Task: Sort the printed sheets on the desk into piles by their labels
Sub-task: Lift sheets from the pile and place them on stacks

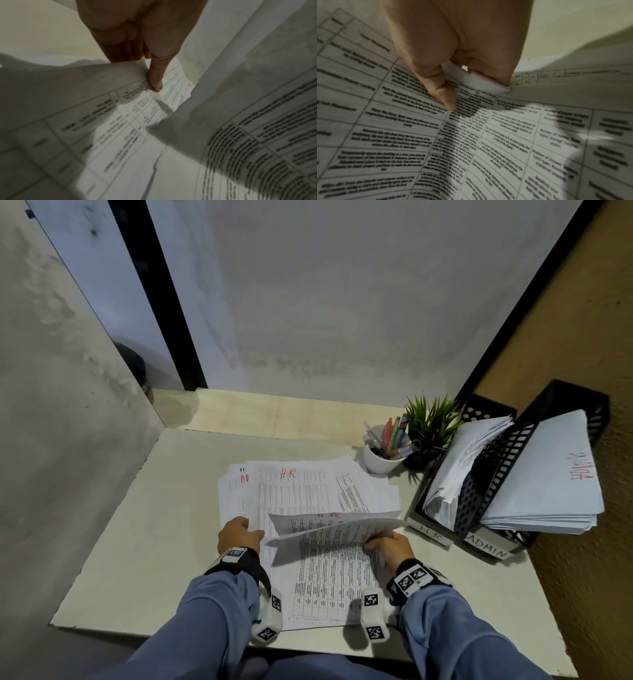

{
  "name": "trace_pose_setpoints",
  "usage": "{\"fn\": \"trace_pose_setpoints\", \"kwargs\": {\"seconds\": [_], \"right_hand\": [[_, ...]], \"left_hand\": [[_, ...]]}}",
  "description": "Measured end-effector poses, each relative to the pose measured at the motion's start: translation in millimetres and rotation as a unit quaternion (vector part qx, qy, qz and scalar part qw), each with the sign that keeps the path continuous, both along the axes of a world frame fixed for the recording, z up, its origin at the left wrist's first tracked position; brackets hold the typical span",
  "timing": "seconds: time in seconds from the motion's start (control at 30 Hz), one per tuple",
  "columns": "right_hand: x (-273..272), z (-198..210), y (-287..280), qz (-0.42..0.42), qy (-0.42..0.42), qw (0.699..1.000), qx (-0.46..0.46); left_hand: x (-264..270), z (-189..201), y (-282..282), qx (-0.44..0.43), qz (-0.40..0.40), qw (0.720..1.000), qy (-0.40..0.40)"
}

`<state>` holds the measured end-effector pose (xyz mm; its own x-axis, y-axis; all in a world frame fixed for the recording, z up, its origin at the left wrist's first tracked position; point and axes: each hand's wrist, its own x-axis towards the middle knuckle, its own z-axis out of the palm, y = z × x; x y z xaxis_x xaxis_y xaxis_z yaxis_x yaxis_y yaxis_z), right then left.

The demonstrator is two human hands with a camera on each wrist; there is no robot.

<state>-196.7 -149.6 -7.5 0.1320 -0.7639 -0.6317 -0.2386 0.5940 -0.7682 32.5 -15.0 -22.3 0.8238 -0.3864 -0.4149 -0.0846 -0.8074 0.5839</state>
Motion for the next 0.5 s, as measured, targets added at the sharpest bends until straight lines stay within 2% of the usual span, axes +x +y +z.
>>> {"fn": "trace_pose_setpoints", "kwargs": {"seconds": [0.07, 0.13, 0.27, 0.37, 0.5], "right_hand": [[0.0, 7.7, 3.4, -0.009, -0.019, 1.0, 0.008], [-1.0, 8.2, 3.5, -0.015, -0.027, 0.999, 0.013], [-1.4, 7.3, 1.8, 0.0, 0.008, 1.0, 0.02], [-2.1, 8.8, -0.9, 0.003, 0.02, 0.999, 0.027], [-2.5, 2.6, -2.6, -0.051, -0.003, 0.998, 0.046]], "left_hand": [[-1.4, -1.2, 0.6, -0.042, -0.012, 0.999, -0.022], [-5.1, 2.3, 1.6, -0.102, -0.01, 0.995, -0.011], [-14.6, 1.3, -1.1, -0.217, 0.042, 0.97, 0.1], [-23.3, -3.6, -6.5, -0.245, 0.055, 0.953, 0.172], [-33.9, 4.8, -13.9, -0.236, 0.066, 0.947, 0.208]]}}
